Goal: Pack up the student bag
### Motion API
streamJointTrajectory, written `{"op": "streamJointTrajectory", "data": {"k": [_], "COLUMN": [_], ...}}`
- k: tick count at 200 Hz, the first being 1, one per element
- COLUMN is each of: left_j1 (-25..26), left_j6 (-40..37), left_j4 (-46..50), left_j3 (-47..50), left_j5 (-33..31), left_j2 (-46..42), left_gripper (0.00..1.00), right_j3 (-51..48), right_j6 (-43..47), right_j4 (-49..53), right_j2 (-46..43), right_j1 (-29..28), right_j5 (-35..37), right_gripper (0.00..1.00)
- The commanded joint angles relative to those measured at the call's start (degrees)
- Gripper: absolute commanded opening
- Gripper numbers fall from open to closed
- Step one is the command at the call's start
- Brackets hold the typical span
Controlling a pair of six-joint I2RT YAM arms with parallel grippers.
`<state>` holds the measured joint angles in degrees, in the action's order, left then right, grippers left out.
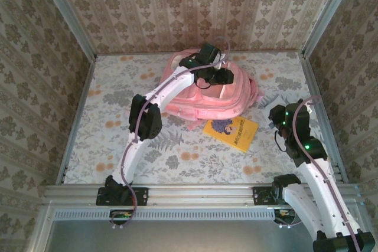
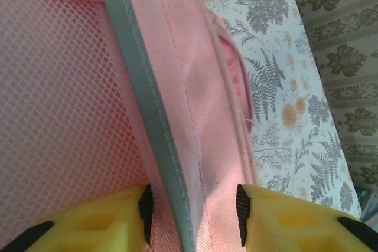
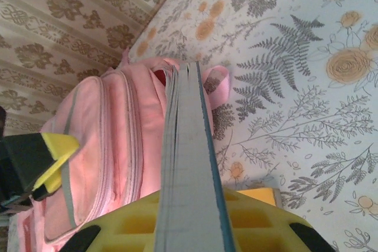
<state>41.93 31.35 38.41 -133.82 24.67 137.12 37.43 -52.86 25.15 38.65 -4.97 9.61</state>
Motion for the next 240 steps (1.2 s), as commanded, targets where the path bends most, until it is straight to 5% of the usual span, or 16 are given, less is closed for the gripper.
{"op": "streamJointTrajectory", "data": {"k": [1, 27, 95, 130, 201, 240], "left_j1": [1.29, 1.48, 2.60, 2.93, -3.46, -8.51], "left_j6": [0.11, 0.11, 0.20, -0.10, -0.03, 0.88], "left_j4": [-0.26, -0.18, 0.25, 1.81, 2.64, 1.70], "left_j3": [-2.85, -3.03, -3.59, -6.65, -0.30, 5.76], "left_j5": [1.27, 1.26, 1.33, 2.23, 9.08, 17.31], "left_j2": [0.75, 1.28, 4.60, 5.41, -8.46, -16.99], "left_gripper": [0.39, 0.33, 0.36, 0.00, 0.00, 0.00], "right_j3": [-1.49, -2.79, -3.31, -3.44, 1.03, 4.02], "right_j6": [-0.40, -1.57, -2.06, -1.82, 2.54, 5.85], "right_j4": [-4.69, -6.13, -6.31, -5.67, -2.23, -5.66], "right_j2": [-0.39, -0.25, -0.38, -0.59, -0.87, 2.04], "right_j1": [0.80, 1.01, 1.28, 1.46, 2.24, 2.41], "right_j5": [-2.97, -4.33, -5.45, -5.47, -5.08, -11.98], "right_gripper": [0.00, 0.00, 0.00, 0.00, 0.02, 0.07]}}
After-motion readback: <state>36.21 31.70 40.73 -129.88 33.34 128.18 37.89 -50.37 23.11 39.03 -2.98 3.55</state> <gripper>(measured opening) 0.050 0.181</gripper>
